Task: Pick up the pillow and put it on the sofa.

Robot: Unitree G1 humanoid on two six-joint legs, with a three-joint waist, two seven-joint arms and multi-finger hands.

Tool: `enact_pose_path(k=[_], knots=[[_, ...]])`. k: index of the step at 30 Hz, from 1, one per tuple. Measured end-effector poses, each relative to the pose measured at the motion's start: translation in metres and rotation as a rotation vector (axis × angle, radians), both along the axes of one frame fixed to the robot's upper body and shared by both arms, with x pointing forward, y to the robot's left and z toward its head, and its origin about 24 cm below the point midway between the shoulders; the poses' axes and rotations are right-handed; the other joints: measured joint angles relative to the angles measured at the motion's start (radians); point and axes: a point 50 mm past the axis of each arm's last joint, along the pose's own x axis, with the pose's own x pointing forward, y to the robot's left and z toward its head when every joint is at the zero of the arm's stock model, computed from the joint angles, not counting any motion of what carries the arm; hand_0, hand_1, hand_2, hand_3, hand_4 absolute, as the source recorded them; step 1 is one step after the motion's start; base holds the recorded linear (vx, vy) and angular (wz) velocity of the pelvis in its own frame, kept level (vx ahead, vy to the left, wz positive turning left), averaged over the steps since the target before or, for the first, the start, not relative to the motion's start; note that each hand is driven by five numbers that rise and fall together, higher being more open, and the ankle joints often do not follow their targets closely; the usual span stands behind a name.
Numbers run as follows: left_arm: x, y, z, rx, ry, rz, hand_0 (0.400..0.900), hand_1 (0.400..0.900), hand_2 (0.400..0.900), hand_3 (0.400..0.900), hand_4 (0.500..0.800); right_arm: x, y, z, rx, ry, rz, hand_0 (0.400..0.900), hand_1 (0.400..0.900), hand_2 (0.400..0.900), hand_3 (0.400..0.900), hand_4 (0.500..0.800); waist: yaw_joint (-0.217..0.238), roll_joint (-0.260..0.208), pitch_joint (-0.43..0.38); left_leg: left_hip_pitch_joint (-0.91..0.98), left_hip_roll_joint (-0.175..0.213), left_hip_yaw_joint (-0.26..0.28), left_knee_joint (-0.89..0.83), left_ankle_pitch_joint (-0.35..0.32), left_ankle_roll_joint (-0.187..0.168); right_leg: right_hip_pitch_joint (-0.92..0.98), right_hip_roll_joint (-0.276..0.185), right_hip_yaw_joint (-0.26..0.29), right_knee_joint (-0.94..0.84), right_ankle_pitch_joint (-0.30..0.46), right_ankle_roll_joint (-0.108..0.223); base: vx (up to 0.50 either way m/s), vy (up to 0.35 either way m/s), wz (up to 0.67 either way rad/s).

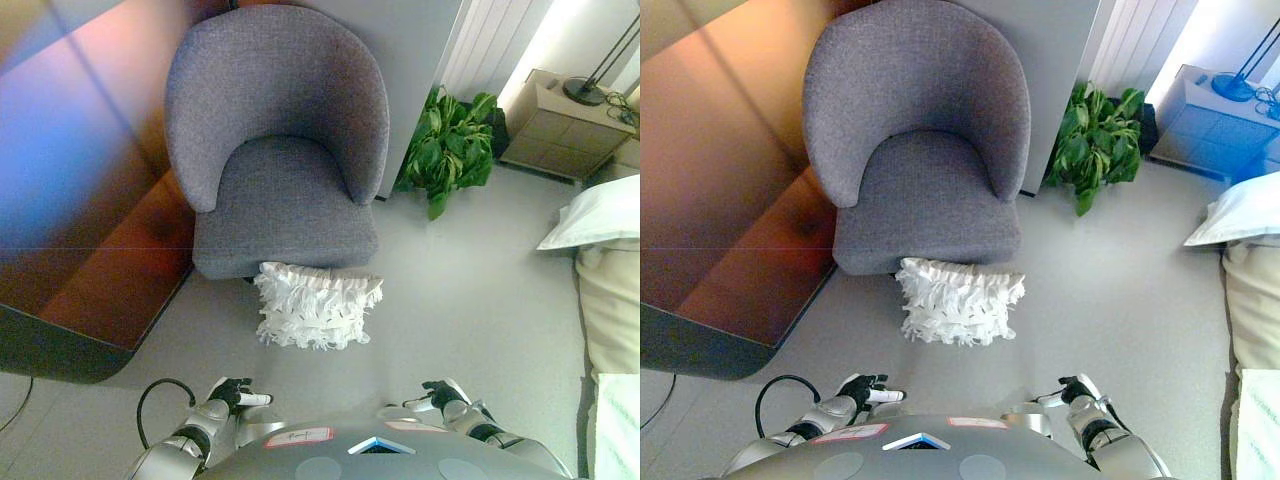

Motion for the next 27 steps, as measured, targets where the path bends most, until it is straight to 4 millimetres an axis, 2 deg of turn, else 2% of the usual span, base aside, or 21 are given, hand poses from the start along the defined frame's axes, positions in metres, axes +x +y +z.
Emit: enact_pose_path(k=[27], knots=[[0.0001,-0.0024,-0.0003,-0.009,0.000,-0.023,0.900,0.900,0.900,0.900,0.800,0.0010,-0.0006,0.0003,-0.004,0.007,0.001,0.900,0.900,0.900,0.900,0.800,0.000,0.010,-0.004,-0.001,0.000,-0.008,0.000,0.004,0.004,0.004,0.000,-0.006,0.000,0.000,0.000,0.01,-0.008,0.01]])
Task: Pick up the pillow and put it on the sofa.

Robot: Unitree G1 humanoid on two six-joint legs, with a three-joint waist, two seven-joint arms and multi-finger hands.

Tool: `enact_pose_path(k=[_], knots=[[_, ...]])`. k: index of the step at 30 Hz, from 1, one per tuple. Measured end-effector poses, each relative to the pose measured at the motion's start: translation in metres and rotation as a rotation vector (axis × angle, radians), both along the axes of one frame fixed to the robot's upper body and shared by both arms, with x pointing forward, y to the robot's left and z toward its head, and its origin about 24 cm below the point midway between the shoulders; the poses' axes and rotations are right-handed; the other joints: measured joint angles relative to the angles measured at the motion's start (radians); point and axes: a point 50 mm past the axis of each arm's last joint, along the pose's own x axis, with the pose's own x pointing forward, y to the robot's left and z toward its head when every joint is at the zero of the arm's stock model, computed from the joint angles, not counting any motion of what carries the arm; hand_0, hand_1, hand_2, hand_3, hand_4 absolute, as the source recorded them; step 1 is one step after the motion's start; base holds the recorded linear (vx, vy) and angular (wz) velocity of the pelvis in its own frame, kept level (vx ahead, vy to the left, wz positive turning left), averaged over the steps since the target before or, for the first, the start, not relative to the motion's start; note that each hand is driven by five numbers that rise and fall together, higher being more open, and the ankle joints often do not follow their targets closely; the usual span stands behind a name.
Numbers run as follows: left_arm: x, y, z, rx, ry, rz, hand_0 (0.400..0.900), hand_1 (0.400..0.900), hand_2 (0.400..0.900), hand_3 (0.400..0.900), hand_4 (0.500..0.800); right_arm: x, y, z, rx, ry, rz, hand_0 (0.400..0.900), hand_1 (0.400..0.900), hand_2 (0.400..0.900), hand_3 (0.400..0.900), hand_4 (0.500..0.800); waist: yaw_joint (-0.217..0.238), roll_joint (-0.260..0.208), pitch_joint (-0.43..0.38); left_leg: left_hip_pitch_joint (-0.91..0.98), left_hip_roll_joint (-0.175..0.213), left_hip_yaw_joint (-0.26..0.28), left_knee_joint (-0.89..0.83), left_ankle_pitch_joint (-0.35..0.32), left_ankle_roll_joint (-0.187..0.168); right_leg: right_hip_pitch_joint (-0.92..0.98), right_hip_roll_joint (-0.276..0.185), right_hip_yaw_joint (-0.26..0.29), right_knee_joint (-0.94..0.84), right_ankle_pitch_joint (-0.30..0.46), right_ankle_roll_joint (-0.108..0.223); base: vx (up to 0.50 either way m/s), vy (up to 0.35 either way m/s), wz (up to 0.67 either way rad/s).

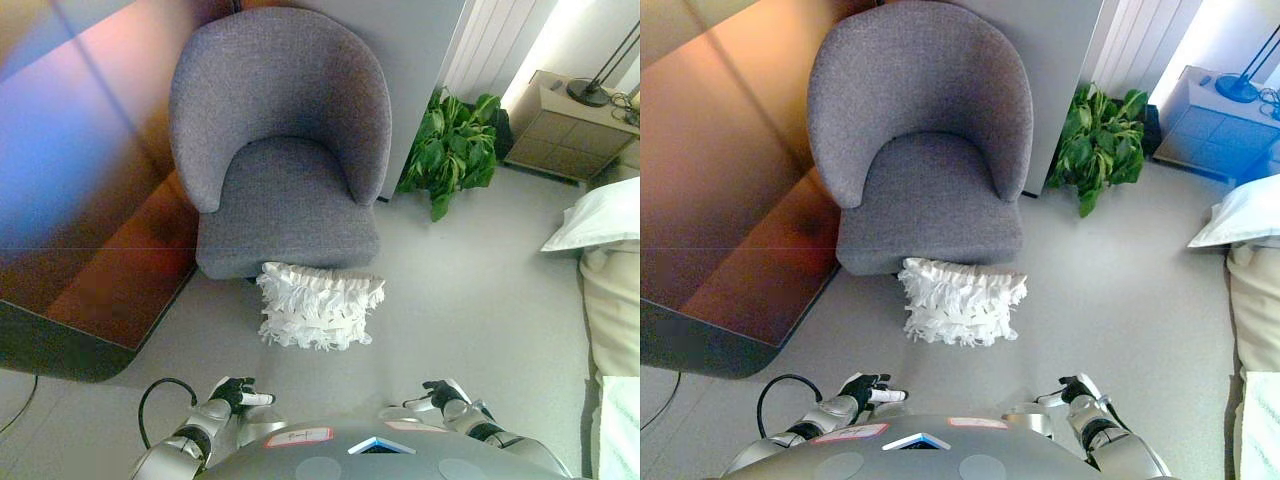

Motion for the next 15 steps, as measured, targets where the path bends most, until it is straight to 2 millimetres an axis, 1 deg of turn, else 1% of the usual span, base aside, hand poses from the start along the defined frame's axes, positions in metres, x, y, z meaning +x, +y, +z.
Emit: enact_pose_path(k=[4,8,9,10,11,12,13,14,15], knots=[[0.000,-0.002,0.000,0.001,-0.001,-0.016,0.900,0.900,0.900,0.900,0.800,0.000,-0.001,0.000,-0.005,0.006,-0.012,0.900,0.900,0.900,0.900,0.800,-0.001,0.008,-0.005,-0.001,0.001,-0.002,0.000,0.000,0.002,0.000,0.001,-0.002,0.001,-0.001,0.001,0.04,-0.100,0.01],[0.002,-0.005,-0.001,0.000,-0.016,0.013,0.900,0.900,0.900,0.900,0.800,0.001,-0.004,0.001,-0.012,0.002,-0.017,0.900,0.900,0.900,0.900,0.800,-0.001,0.021,0.007,-0.011,0.014,-0.005,0.024,0.004,0.012,-0.002,0.015,0.009,0.009,-0.013,0.003,0.03,-0.200,-0.17],[0.005,-0.006,0.000,-0.010,-0.038,0.066,0.900,0.900,0.900,0.900,0.800,0.003,-0.005,0.001,-0.006,-0.006,-0.038,0.900,0.900,0.900,0.900,0.800,-0.001,0.021,0.025,-0.030,0.022,0.005,0.068,0.003,0.023,-0.010,0.024,0.024,0.030,-0.027,-0.006,0.06,-0.178,-0.22],[0.004,-0.005,0.000,-0.020,-0.050,0.118,0.900,0.900,0.900,0.900,0.800,0.006,-0.004,0.002,0.001,-0.017,-0.051,0.900,0.900,0.900,0.900,0.800,0.002,0.027,0.047,-0.060,0.040,0.001,0.126,0.004,0.027,-0.037,0.041,0.033,0.094,-0.054,-0.026,0.09,-0.131,-0.23],[0.012,-0.002,0.002,-0.027,-0.087,0.150,0.900,0.900,0.900,0.900,0.800,0.015,-0.002,0.003,0.007,-0.038,-0.044,0.900,0.900,0.900,0.900,0.800,0.004,0.011,0.064,-0.099,0.043,0.004,0.188,0.017,0.047,-0.066,0.046,0.044,0.143,-0.086,-0.041,0.13,-0.040,-0.18],[0.017,0.000,0.004,-0.023,-0.119,0.181,0.900,0.900,0.900,0.900,0.800,0.019,-0.002,0.004,0.006,-0.043,-0.034,0.900,0.900,0.900,0.900,0.800,0.008,-0.009,0.082,-0.146,0.041,0.003,0.266,0.040,0.075,-0.072,0.050,0.061,0.159,-0.097,-0.059,0.18,0.040,-0.11],[0.023,0.003,0.006,-0.018,-0.157,0.188,0.900,0.900,0.900,0.900,0.800,0.019,-0.005,0.005,-0.003,-0.039,-0.026,0.900,0.900,0.900,0.900,0.800,0.026,-0.024,0.095,-0.196,0.037,0.001,0.344,0.043,0.077,-0.063,0.054,0.091,0.146,-0.093,-0.074,0.28,0.114,-0.01],[0.030,0.002,0.008,-0.034,-0.183,0.199,0.900,0.900,0.900,0.900,0.800,0.014,-0.011,0.005,-0.022,-0.016,-0.026,0.900,0.900,0.900,0.900,0.800,0.032,-0.033,0.091,-0.222,0.005,0.017,0.368,0.004,0.057,-0.062,0.039,0.103,0.131,-0.085,-0.086,0.30,0.119,0.02],[0.034,0.001,0.009,-0.054,-0.196,0.197,0.900,0.900,0.900,0.900,0.800,0.010,-0.018,0.006,-0.037,0.002,-0.030,0.900,0.900,0.900,0.900,0.800,0.051,-0.028,0.093,-0.232,-0.031,0.068,0.330,-0.028,0.053,-0.063,0.028,0.092,0.113,-0.077,-0.095,0.43,0.160,-0.02]])
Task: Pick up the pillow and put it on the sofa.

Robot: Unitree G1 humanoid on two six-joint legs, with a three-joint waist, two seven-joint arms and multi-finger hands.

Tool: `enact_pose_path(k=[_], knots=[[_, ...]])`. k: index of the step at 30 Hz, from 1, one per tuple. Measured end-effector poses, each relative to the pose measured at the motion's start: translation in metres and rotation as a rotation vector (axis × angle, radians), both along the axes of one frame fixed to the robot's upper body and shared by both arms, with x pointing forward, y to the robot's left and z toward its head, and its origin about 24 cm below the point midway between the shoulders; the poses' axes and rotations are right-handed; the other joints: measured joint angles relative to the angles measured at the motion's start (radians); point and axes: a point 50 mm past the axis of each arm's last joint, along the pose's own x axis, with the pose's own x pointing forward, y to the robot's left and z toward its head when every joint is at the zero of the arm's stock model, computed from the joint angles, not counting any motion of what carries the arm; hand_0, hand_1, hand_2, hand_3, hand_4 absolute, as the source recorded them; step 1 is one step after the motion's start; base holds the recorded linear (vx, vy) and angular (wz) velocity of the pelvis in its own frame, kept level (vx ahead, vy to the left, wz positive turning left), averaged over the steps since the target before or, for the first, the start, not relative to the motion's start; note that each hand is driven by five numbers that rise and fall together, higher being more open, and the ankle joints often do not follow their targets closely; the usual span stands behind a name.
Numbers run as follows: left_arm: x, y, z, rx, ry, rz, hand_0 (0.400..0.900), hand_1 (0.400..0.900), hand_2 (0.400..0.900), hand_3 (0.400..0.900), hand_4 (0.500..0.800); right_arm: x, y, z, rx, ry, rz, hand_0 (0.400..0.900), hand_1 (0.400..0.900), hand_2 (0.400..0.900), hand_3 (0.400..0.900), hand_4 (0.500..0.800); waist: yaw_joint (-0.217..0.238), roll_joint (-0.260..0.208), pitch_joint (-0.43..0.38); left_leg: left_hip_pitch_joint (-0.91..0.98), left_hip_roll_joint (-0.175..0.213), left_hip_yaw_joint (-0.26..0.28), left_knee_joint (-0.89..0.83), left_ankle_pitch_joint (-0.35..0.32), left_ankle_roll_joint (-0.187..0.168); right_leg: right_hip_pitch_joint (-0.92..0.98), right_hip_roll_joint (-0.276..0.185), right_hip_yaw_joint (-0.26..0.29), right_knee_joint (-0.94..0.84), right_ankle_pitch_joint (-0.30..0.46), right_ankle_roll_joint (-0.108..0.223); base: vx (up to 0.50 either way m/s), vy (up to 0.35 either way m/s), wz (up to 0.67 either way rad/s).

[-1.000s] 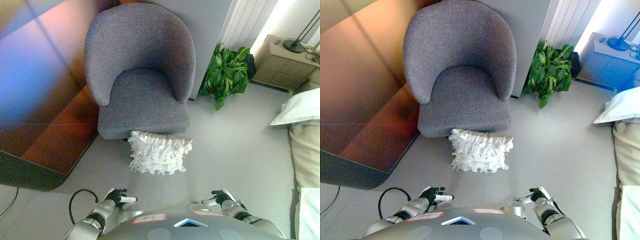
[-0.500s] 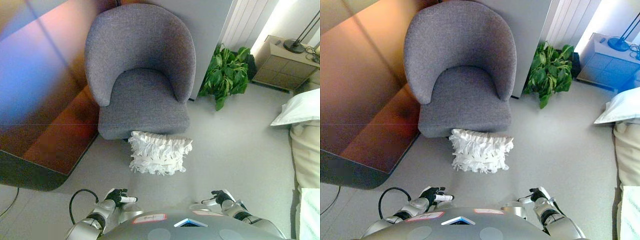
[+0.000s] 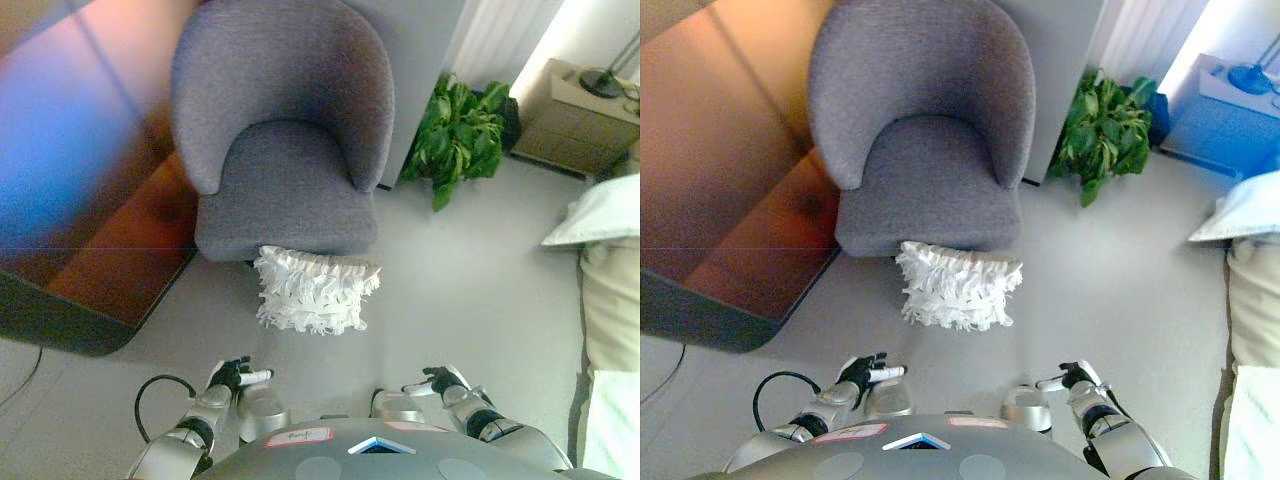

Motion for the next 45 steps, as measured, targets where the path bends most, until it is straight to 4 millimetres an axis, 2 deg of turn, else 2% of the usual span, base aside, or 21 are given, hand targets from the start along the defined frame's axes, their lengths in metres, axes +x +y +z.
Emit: enact_pose_path(k=[1,2,4,5,7,8,10,13,17,20,23,25,28,29,30,31,33,35,38,41,45], knots=[[0.002,-0.003,0.000,-0.014,-0.006,0.002,0.900,0.900,0.900,0.900,0.800,-0.003,-0.009,0.002,-0.019,0.015,-0.003,0.900,0.900,0.900,0.900,0.800,0.008,0.014,0.005,0.018,-0.032,0.056,-0.042,-0.013,0.009,-0.002,-0.004,-0.026,-0.016,-0.001,0.001,0.50,0.183,-0.11],[-0.003,-0.003,-0.002,-0.026,0.003,0.026,0.900,0.900,0.900,0.900,0.800,-0.008,-0.015,0.002,-0.033,0.035,-0.009,0.900,0.900,0.900,0.900,0.800,0.022,0.040,0.005,0.037,-0.046,0.034,-0.101,-0.015,0.075,0.016,0.017,-0.040,-0.039,0.002,0.005,0.62,0.212,-0.09],[-0.015,0.009,-0.002,-0.010,0.014,0.105,0.900,0.900,0.900,0.900,0.800,-0.015,-0.004,-0.002,0.017,0.054,-0.016,0.900,0.900,0.900,0.900,0.800,0.038,0.047,0.032,0.062,-0.004,0.061,-0.142,-0.009,0.070,0.000,0.073,-0.103,0.168,-0.060,-0.037,0.59,0.225,-0.03],[-0.019,0.020,0.000,0.015,0.011,0.119,0.900,0.900,0.900,0.900,0.800,-0.022,0.004,-0.005,0.045,0.070,-0.020,0.900,0.900,0.900,0.900,0.800,0.036,0.015,0.029,0.064,-0.011,0.081,-0.152,-0.001,0.059,0.011,0.081,-0.146,0.201,-0.128,-0.061,0.45,0.219,-0.07],[-0.010,0.021,0.002,0.018,-0.024,0.149,0.900,0.900,0.900,0.900,0.800,-0.029,0.004,-0.007,0.053,0.090,-0.037,0.900,0.900,0.900,0.900,0.800,0.039,0.005,0.050,0.009,0.017,0.134,-0.069,0.005,0.055,0.072,0.093,-0.160,0.101,-0.151,-0.058,0.63,0.294,-0.26],[-0.008,0.020,0.002,0.014,-0.035,0.152,0.900,0.900,0.900,0.900,0.800,-0.031,0.003,-0.007,0.060,0.091,-0.069,0.900,0.900,0.900,0.900,0.800,0.044,0.004,0.054,-0.006,0.016,0.126,-0.042,-0.002,0.052,0.088,0.093,-0.126,0.088,-0.155,-0.048,0.72,0.288,-0.17],[-0.002,0.017,0.003,0.006,-0.049,0.149,0.900,0.900,0.900,0.900,0.800,-0.032,0.003,-0.007,0.067,0.091,-0.093,0.900,0.900,0.900,0.900,0.800,0.058,-0.001,0.057,-0.027,-0.004,0.149,-0.009,-0.006,0.070,0.117,0.070,-0.084,0.073,-0.169,-0.034,0.54,0.224,0.19],[0.007,0.021,0.006,0.024,-0.044,0.118,0.900,0.900,0.900,0.900,0.800,-0.030,0.010,-0.008,0.111,0.082,-0.108,0.900,0.900,0.900,0.900,0.800,0.060,-0.056,0.053,-0.010,-0.071,0.200,0.008,-0.048,0.156,0.127,-0.013,-0.101,0.151,-0.195,0.010,0.49,0.280,0.54],[0.013,0.030,0.010,0.059,-0.020,0.031,0.900,0.900,0.900,0.900,0.800,-0.014,0.013,-0.006,0.131,0.011,-0.085,0.900,0.900,0.900,0.900,0.800,0.055,-0.080,0.052,0.071,-0.113,0.184,-0.046,-0.093,0.196,-0.023,-0.085,-0.088,0.519,-0.125,-0.011,0.36,-0.046,0.50],[0.037,0.028,0.018,0.087,-0.046,-0.058,0.900,0.900,0.900,0.900,0.800,0.004,0.007,-0.001,0.082,-0.011,-0.008,0.900,0.900,0.900,0.900,0.800,0.053,-0.050,0.048,0.059,-0.104,0.149,-0.071,-0.089,0.192,-0.098,-0.080,-0.115,0.393,-0.140,-0.031,0.02,-0.352,0.42],[0.056,0.026,0.026,0.104,-0.106,-0.070,0.900,0.900,0.900,0.900,0.800,0.026,-0.001,0.006,0.042,-0.070,0.025,0.900,0.900,0.900,0.900,0.800,0.040,-0.022,0.066,0.015,-0.083,0.116,-0.060,-0.095,0.189,-0.192,-0.094,-0.120,0.176,-0.078,0.003,-0.01,-0.462,0.18],[0.054,0.029,0.026,0.112,-0.111,-0.023,0.900,0.900,0.900,0.900,0.800,0.041,-0.005,0.012,0.015,-0.109,0.036,0.900,0.900,0.900,0.900,0.800,0.029,-0.017,0.078,-0.004,-0.067,0.115,-0.039,-0.105,0.167,-0.251,-0.144,-0.131,0.095,0.021,0.037,0.10,-0.421,0.34],[0.057,0.035,0.030,0.118,-0.149,0.047,0.900,0.900,0.900,0.900,0.800,0.056,0.002,0.015,0.033,-0.149,0.046,0.900,0.900,0.900,0.900,0.800,0.007,-0.024,0.121,-0.074,-0.011,0.027,0.089,-0.146,0.103,-0.297,-0.123,-0.064,0.165,0.084,0.025,0.22,-0.283,0.43],[0.059,0.042,0.033,0.127,-0.165,0.056,0.900,0.900,0.900,0.900,0.800,0.058,0.011,0.014,0.055,-0.156,0.055,0.900,0.900,0.900,0.900,0.800,0.002,-0.059,0.126,-0.087,-0.007,0.011,0.130,-0.161,0.076,-0.286,-0.119,-0.051,0.195,0.100,-0.006,0.34,-0.173,0.23],[0.055,0.047,0.033,0.127,-0.170,0.080,0.900,0.900,0.900,0.900,0.800,0.064,0.019,0.015,0.075,-0.171,0.082,0.900,0.900,0.900,0.900,0.800,0.010,-0.083,0.139,-0.091,0.019,0.013,0.171,-0.176,0.043,-0.270,-0.124,-0.062,0.204,0.073,0.087,0.39,-0.184,0.37],[0.049,0.041,0.029,0.100,-0.164,0.106,0.900,0.900,0.900,0.900,0.800,0.076,0.020,0.019,0.072,-0.208,0.108,0.900,0.900,0.900,0.900,0.800,0.014,-0.043,0.157,-0.090,0.079,0.001,0.182,-0.180,0.031,-0.265,-0.085,-0.110,0.231,0.055,0.056,0.34,-0.193,0.40],[0.035,0.025,0.018,0.043,-0.127,0.116,0.900,0.900,0.900,0.900,0.800,0.087,0.021,0.024,0.063,-0.247,0.165,0.900,0.900,0.900,0.900,0.800,0.027,-0.007,0.154,-0.081,0.117,-0.039,0.140,-0.167,0.040,-0.261,-0.041,-0.146,0.250,0.029,0.028,0.19,-0.136,0.33],[0.032,0.013,0.014,0.021,-0.123,0.110,0.900,0.900,0.900,0.900,0.800,0.091,0.019,0.027,0.039,-0.259,0.206,0.900,0.900,0.900,0.900,0.800,0.030,-0.001,0.150,-0.065,0.115,-0.079,0.095,-0.146,0.051,-0.265,-0.037,-0.161,0.290,-0.004,0.012,0.07,-0.014,0.25],[0.041,0.013,0.019,0.011,-0.159,0.089,0.900,0.900,0.900,0.900,0.800,0.111,0.013,0.039,-0.040,-0.293,0.314,0.900,0.900,0.900,0.900,0.800,0.032,0.004,0.151,-0.097,0.095,-0.107,0.103,-0.133,0.003,-0.312,-0.064,-0.158,0.364,-0.040,0.021,-0.01,0.054,0.20],[0.065,0.010,0.029,-0.010,-0.231,0.062,0.900,0.900,0.900,0.900,0.800,0.152,0.015,0.064,-0.094,-0.409,0.385,0.900,0.900,0.900,0.900,0.800,0.038,0.015,0.182,-0.173,0.059,-0.132,0.163,-0.137,-0.024,-0.365,-0.101,-0.137,0.409,-0.043,0.022,-0.04,0.074,0.15],[0.102,0.011,0.052,-0.030,-0.372,0.057,0.900,0.900,0.900,0.900,0.800,0.207,0.031,0.106,-0.115,-0.578,0.470,0.900,0.900,0.900,0.900,0.800,0.063,0.045,0.250,-0.277,0.023,-0.158,0.293,-0.182,0.002,-0.440,-0.145,-0.101,0.488,-0.062,0.042,-0.04,0.109,0.06]])
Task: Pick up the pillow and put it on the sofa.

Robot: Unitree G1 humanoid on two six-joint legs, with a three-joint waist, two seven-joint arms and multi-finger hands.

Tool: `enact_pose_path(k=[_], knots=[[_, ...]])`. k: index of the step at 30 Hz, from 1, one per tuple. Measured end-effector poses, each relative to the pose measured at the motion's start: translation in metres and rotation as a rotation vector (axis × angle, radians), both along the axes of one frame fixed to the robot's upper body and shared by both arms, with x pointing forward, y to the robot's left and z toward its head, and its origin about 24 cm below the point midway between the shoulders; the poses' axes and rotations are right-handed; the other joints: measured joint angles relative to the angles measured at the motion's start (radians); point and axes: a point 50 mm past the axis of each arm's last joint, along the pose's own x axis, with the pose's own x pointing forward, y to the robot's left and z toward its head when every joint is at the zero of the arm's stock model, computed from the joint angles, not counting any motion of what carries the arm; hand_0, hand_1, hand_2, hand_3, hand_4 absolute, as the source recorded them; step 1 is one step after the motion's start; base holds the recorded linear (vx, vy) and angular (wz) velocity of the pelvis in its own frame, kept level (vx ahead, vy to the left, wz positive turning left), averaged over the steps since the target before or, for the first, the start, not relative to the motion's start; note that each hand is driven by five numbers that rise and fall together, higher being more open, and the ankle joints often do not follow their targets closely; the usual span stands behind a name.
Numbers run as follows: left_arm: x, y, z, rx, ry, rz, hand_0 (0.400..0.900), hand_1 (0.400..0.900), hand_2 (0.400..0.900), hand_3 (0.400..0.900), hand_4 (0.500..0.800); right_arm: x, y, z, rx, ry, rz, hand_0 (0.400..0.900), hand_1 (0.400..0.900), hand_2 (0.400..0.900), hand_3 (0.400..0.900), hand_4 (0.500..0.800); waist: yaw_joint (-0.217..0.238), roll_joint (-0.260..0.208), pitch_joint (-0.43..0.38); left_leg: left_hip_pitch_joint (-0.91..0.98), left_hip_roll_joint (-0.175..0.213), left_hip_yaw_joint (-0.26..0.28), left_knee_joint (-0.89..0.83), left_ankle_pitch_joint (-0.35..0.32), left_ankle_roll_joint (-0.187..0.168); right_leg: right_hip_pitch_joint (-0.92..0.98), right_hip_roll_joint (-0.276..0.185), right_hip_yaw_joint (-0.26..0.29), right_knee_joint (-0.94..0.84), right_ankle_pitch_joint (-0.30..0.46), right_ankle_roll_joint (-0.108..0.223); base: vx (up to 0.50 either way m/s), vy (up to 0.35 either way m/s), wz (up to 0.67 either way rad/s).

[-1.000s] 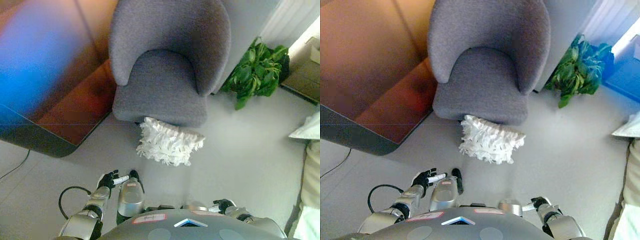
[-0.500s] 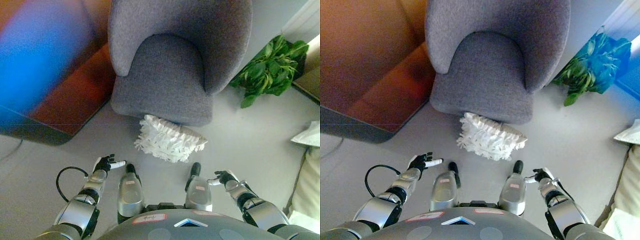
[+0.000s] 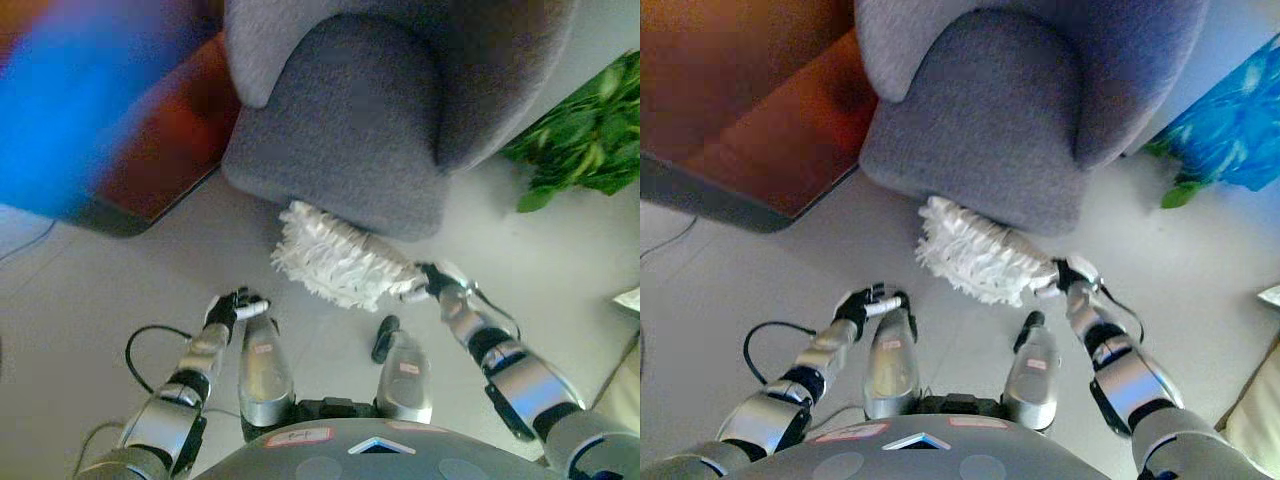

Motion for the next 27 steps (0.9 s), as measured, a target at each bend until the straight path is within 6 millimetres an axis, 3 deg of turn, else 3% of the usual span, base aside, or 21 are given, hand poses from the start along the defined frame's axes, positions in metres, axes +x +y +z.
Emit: enact_pose_path(k=[2,5,13,19,27], knots=[[0.004,0.005,0.004,-0.010,-0.026,0.026,0.900,0.900,0.900,0.900,0.800,0.022,0.011,0.021,0.002,-0.073,0.043,0.900,0.900,0.900,0.900,0.800,0.012,0.023,0.024,-0.047,-0.013,-0.003,0.067,-0.021,0.010,-0.044,-0.021,0.018,0.048,-0.007,0.010,-0.06,0.160,0.08],[0.002,0.009,0.004,-0.028,-0.028,0.068,0.900,0.900,0.900,0.900,0.800,0.040,0.017,0.041,0.012,-0.119,0.064,0.900,0.900,0.900,0.900,0.800,0.027,0.039,0.040,-0.127,-0.027,-0.008,0.154,-0.045,0.027,-0.117,-0.047,0.040,0.109,-0.008,0.012,-0.03,0.162,0.11],[-0.018,0.014,-0.005,-0.099,-0.009,0.161,0.900,0.900,0.900,0.900,0.800,0.058,0.006,0.067,-0.015,-0.144,0.041,0.900,0.900,0.900,0.900,0.800,0.060,0.068,0.070,-0.307,-0.086,-0.025,0.315,-0.076,0.066,-0.265,-0.115,0.079,0.226,-0.012,0.017,-0.05,0.121,0.15],[-0.040,0.025,-0.010,-0.154,-0.023,0.252,0.900,0.900,0.900,0.900,0.800,0.069,-0.010,0.091,-0.058,-0.197,0.023,0.900,0.900,0.900,0.900,0.800,0.089,0.085,0.080,-0.398,-0.095,-0.027,0.375,-0.076,0.072,-0.367,-0.125,0.114,0.292,-0.014,0.021,-0.06,0.076,0.05],[-0.050,0.023,-0.015,-0.215,-0.011,0.250,0.900,0.900,0.900,0.900,0.800,0.076,-0.029,0.112,-0.108,-0.279,-0.044,0.900,0.900,0.900,0.900,0.800,0.089,0.104,0.089,-0.449,-0.098,-0.031,0.402,-0.074,0.075,-0.428,-0.137,0.125,0.337,-0.018,0.026,-0.05,0.045,-0.02]])
